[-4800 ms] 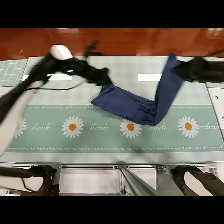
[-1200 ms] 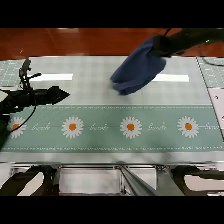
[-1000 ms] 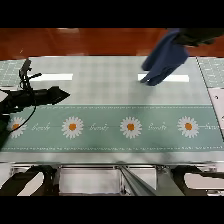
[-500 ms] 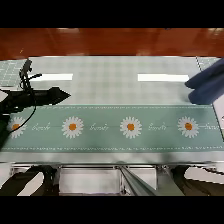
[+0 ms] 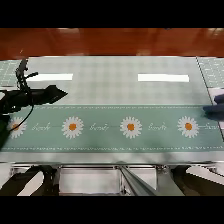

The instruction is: Fold the shirts.

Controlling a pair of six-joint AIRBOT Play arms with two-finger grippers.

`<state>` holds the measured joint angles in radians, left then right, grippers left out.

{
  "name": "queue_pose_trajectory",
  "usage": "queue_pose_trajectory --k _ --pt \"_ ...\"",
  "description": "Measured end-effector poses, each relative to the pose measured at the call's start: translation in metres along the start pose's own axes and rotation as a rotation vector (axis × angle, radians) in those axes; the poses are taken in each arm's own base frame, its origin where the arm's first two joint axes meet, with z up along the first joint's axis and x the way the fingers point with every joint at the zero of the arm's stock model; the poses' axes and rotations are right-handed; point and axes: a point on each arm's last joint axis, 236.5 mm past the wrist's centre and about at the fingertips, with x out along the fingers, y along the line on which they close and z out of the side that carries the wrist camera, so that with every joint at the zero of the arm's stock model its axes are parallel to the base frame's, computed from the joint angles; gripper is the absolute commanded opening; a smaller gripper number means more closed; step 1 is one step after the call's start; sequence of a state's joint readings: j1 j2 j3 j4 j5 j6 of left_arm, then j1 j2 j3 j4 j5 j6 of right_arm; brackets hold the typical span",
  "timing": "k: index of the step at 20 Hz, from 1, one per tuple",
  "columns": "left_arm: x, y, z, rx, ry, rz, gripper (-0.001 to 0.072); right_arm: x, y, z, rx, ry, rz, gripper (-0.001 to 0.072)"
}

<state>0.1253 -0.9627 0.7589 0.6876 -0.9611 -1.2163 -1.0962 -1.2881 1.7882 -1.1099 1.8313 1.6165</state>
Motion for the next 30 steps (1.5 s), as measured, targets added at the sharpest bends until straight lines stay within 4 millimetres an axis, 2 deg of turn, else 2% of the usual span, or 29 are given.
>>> queue_pose_trajectory --k 2,5,8,10,11,12,13,15,18,19,21,23,25,26,28,29,30 --pt "-0.003 0.007 0.008 -0.014 -0.030 0.015 0.0017 -0.002 -0.043 -0.024 0.116 0.023 -0.073 0.0026" --pt "-0.007 0.015 0.017 -0.025 -0.064 0.033 0.0017 0.002 -0.099 -0.077 0.302 0.081 -0.186 0.0026" --pt "-0.009 0.019 0.024 -0.018 -0.092 0.046 0.0017 0.007 -0.136 -0.130 0.430 0.145 -0.307 0.0027" --pt "-0.009 0.021 0.027 -0.012 -0.106 0.052 0.0017 0.007 -0.155 -0.158 0.476 0.180 -0.395 0.0027" --pt "-0.010 0.022 0.029 -0.009 -0.116 0.057 0.0017 0.006 -0.164 -0.170 0.492 0.195 -0.440 0.0122" --pt "-0.010 0.023 0.031 -0.009 -0.124 0.060 0.0017 0.004 -0.172 -0.182 0.510 0.212 -0.484 0.0376" --pt "-0.010 0.024 0.033 -0.006 -0.130 0.063 0.0017 0.002 -0.180 -0.193 0.525 0.232 -0.528 0.0405" --pt "-0.011 0.026 0.038 -0.001 -0.152 0.072 0.0017 0.002 -0.187 -0.206 0.539 0.257 -0.570 0.0405" --pt "-0.016 0.026 0.051 0.012 -0.198 0.083 0.0017 0.003 -0.192 -0.214 0.546 0.278 -0.591 0.0397" --pt "-0.019 0.024 0.060 0.025 -0.224 0.087 0.0017 0.006 -0.189 -0.213 0.544 0.283 -0.574 0.0329" --pt "-0.029 0.015 0.082 0.067 -0.280 0.090 0.0017 0.018 -0.177 -0.204 0.536 0.284 -0.491 0.0026" --pt "-0.043 0.000 0.109 0.115 -0.339 0.082 0.0017 0.036 -0.150 -0.177 0.485 0.244 -0.325 0.0027" --pt "-0.060 -0.020 0.140 0.167 -0.404 0.069 0.0017 0.054 -0.102 -0.130 0.354 0.141 -0.119 0.0027" --pt "-0.069 -0.034 0.156 0.196 -0.437 0.058 0.0016 0.061 -0.072 -0.105 0.262 0.082 -0.025 0.0027" --pt "-0.080 -0.058 0.183 0.247 -0.482 0.032 0.0016 0.070 0.015 -0.058 0.017 -0.050 0.166 0.0027" --pt "-0.078 -0.072 0.193 0.257 -0.487 0.009 0.0016 0.077 0.062 -0.048 -0.098 -0.092 0.233 0.0027" --pt "-0.069 -0.085 0.198 0.262 -0.473 -0.019 0.0015 0.087 0.104 -0.048 -0.200 -0.101 0.279 0.0027"
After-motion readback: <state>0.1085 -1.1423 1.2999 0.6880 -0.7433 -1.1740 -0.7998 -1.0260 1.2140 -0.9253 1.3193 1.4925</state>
